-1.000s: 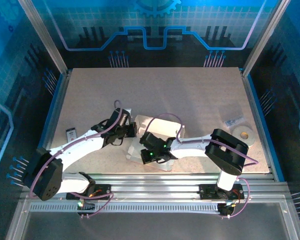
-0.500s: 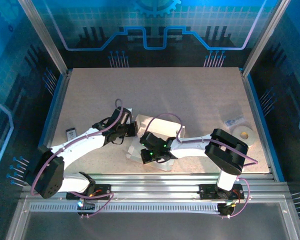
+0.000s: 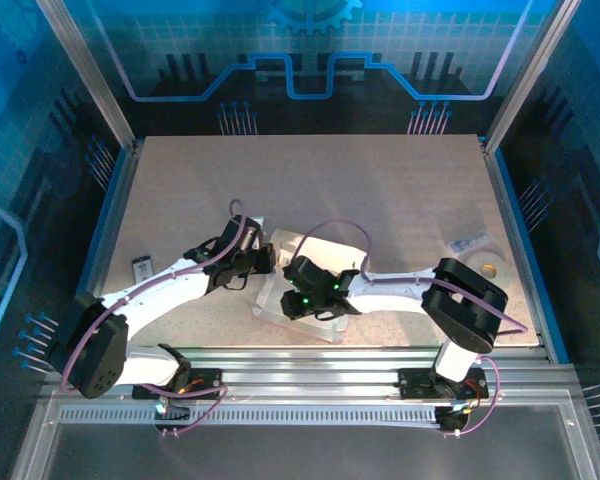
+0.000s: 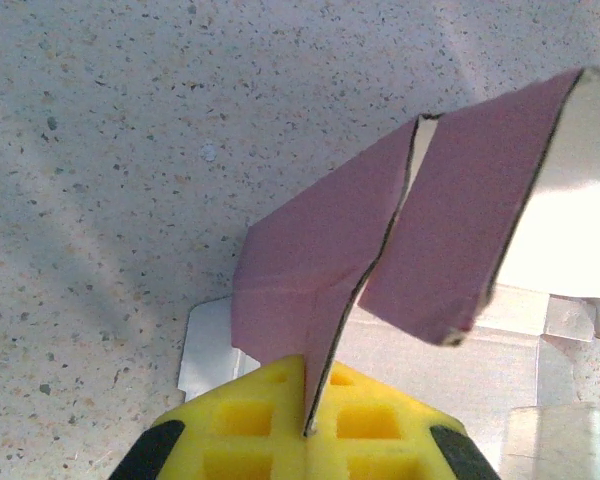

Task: Fold the paper box

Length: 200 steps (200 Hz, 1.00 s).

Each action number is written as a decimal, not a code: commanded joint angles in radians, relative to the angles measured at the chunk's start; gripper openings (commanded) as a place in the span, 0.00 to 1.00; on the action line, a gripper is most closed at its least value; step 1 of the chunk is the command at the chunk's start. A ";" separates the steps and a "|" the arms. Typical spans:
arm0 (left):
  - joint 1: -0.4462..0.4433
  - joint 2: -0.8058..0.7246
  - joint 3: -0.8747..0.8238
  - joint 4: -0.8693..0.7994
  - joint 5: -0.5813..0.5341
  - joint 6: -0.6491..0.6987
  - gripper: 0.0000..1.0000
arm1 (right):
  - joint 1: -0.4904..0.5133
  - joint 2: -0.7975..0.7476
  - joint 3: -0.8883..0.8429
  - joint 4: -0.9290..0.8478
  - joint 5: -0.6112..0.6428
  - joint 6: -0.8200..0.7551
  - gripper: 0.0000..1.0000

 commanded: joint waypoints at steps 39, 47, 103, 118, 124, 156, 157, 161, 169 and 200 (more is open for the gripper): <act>-0.033 0.042 -0.056 -0.189 -0.013 -0.034 0.01 | -0.041 -0.122 0.026 -0.093 0.014 -0.095 0.20; -0.033 0.045 -0.054 -0.189 -0.012 -0.034 0.01 | -0.051 -0.148 0.036 -0.116 0.014 -0.115 0.21; -0.038 0.061 -0.050 -0.187 -0.016 -0.032 0.01 | -0.171 -0.290 0.195 -0.326 -0.019 -0.268 0.31; -0.037 0.062 -0.049 -0.188 -0.017 -0.028 0.01 | -0.215 -0.297 0.249 -0.360 -0.044 -0.298 0.35; -0.038 0.062 -0.047 -0.188 -0.017 -0.028 0.01 | -0.231 -0.293 0.275 -0.373 -0.051 -0.310 0.35; -0.038 0.072 -0.046 -0.189 -0.013 -0.023 0.01 | -0.316 -0.215 0.427 -0.442 -0.107 -0.350 0.39; -0.038 0.072 -0.046 -0.190 -0.013 -0.023 0.01 | -0.319 -0.210 0.431 -0.443 -0.110 -0.352 0.39; -0.038 0.072 -0.045 -0.189 -0.012 -0.025 0.01 | -0.325 -0.199 0.444 -0.445 -0.117 -0.354 0.39; -0.038 0.072 -0.045 -0.189 -0.012 -0.023 0.01 | -0.343 -0.164 0.476 -0.447 -0.133 -0.360 0.39; -0.039 0.066 -0.047 -0.194 -0.016 -0.023 0.01 | -0.382 -0.050 0.568 -0.447 -0.169 -0.378 0.37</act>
